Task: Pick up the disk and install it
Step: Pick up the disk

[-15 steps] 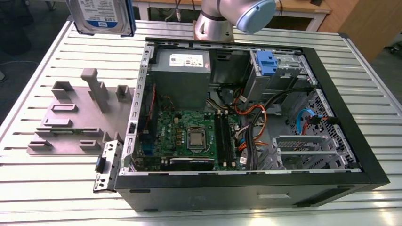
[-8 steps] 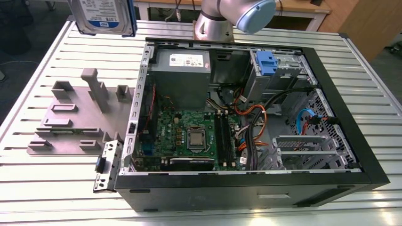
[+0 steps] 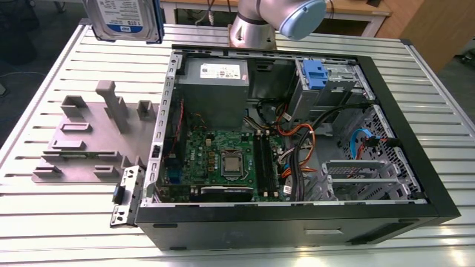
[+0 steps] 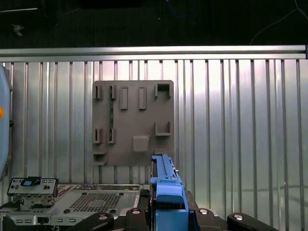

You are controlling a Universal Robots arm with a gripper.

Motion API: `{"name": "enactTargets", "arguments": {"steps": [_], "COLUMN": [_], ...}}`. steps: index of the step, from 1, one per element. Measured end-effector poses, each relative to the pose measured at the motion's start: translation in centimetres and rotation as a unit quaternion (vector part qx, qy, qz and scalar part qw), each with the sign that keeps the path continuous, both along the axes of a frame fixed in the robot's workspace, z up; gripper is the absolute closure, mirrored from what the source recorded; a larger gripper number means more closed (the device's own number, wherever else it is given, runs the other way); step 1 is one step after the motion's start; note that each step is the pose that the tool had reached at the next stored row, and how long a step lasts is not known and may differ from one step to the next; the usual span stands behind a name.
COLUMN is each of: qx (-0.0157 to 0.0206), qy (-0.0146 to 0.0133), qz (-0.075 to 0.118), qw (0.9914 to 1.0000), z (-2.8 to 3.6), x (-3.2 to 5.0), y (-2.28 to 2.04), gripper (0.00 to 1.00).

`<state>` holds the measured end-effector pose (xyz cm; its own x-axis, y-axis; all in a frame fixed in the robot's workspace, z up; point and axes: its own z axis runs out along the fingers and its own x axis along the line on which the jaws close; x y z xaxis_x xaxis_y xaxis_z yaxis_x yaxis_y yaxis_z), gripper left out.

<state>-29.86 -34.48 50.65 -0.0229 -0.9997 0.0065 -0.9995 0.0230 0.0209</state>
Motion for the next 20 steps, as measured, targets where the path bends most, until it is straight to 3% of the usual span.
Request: {"name": "enactTargets", "arguments": {"steps": [20], "qx": [0.0000], "qy": [0.0000], "qz": [0.000], "qw": [1.00000], "z": [0.00], "x": [1.11], "y": [0.00], "gripper": [0.64]}}
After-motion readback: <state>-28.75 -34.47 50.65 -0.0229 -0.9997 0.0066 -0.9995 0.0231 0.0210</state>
